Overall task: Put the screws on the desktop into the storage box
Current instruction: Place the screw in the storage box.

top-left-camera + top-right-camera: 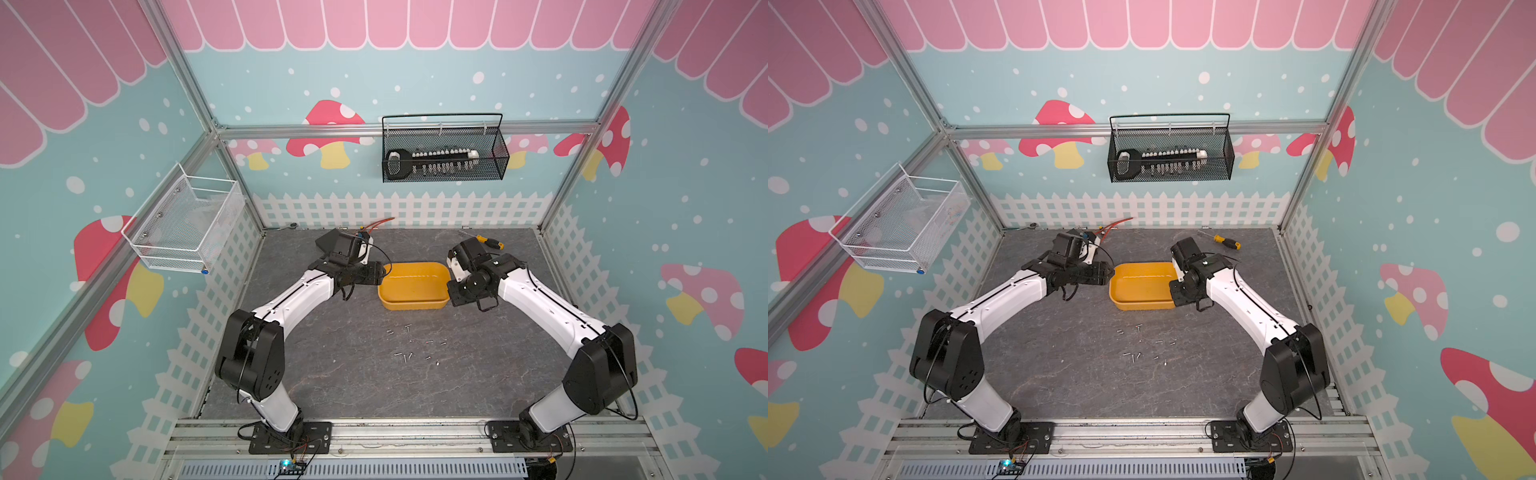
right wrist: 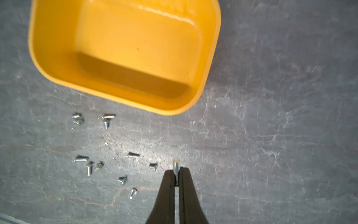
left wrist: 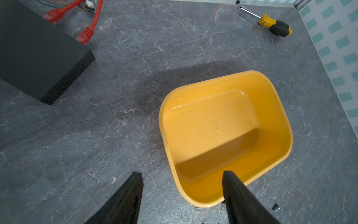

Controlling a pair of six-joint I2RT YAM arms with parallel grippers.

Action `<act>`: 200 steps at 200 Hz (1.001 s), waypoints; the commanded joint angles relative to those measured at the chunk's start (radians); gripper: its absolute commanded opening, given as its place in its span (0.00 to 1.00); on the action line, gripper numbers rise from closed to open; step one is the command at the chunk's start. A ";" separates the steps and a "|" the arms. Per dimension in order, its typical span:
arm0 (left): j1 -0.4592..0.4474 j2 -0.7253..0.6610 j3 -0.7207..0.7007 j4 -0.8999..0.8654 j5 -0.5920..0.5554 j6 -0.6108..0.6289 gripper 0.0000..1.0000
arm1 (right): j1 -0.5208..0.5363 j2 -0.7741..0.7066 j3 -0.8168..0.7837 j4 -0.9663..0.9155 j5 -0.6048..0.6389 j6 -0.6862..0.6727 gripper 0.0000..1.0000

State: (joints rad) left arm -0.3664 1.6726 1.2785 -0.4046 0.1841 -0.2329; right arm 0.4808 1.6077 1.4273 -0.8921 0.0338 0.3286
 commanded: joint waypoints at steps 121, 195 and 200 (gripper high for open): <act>0.042 -0.094 -0.028 0.050 -0.052 -0.025 0.70 | 0.018 0.556 0.463 0.057 -0.070 -0.007 0.00; 0.044 -0.083 -0.030 0.051 -0.041 -0.026 0.69 | 0.025 0.680 0.543 0.041 -0.064 -0.006 0.00; 0.044 -0.082 -0.030 0.053 -0.040 -0.026 0.69 | 0.025 0.688 0.549 0.039 -0.060 -0.006 0.00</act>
State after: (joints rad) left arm -0.3283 1.5944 1.2606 -0.3653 0.1329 -0.2516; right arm 0.4988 2.2574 1.9358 -0.8337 -0.0349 0.3187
